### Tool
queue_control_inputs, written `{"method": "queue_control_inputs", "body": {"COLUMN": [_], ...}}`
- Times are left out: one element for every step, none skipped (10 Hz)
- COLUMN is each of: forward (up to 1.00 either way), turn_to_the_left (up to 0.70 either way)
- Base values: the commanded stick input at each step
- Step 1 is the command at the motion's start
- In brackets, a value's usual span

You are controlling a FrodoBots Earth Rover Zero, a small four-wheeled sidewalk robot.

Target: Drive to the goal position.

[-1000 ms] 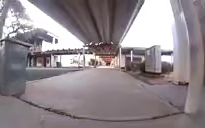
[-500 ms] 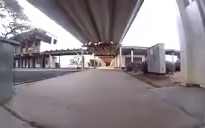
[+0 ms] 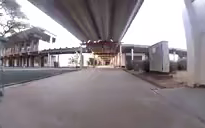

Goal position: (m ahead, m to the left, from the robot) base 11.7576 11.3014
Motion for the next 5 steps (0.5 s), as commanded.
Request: {"method": "queue_control_inputs", "body": {"forward": [0.70, 0.70, 0.70, 0.70, 0.70], "turn_to_the_left": [0.00, 0.00, 0.00, 0.00, 0.00]}}
